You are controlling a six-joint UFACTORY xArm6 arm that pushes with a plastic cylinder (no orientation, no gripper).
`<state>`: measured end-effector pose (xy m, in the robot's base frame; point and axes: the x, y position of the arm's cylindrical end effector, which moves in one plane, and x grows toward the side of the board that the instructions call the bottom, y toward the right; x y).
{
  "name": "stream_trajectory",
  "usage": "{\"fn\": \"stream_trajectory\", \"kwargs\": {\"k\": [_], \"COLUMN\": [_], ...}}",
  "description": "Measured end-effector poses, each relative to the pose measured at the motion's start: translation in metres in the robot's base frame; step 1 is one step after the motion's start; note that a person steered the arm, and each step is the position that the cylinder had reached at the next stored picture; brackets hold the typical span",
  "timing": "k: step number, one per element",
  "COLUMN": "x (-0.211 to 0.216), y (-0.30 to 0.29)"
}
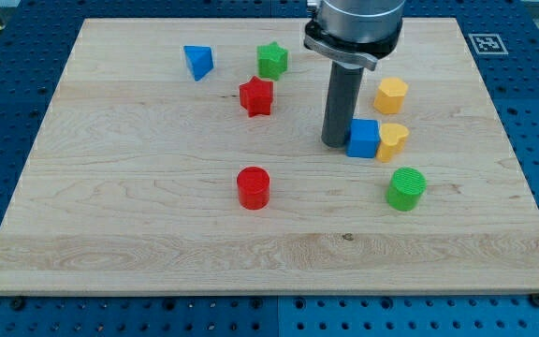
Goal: Push the blue cube diagonally to the red star
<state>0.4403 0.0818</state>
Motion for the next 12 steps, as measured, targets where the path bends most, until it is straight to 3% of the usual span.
{"fn": "stream_trajectory", "kwargs": {"k": [2, 3, 4, 6, 12], "x": [-0.012, -0.049, -0.049, -0.028, 0.004], "y": [-0.009, -0.015, 0.022, 0.064, 0.035]}}
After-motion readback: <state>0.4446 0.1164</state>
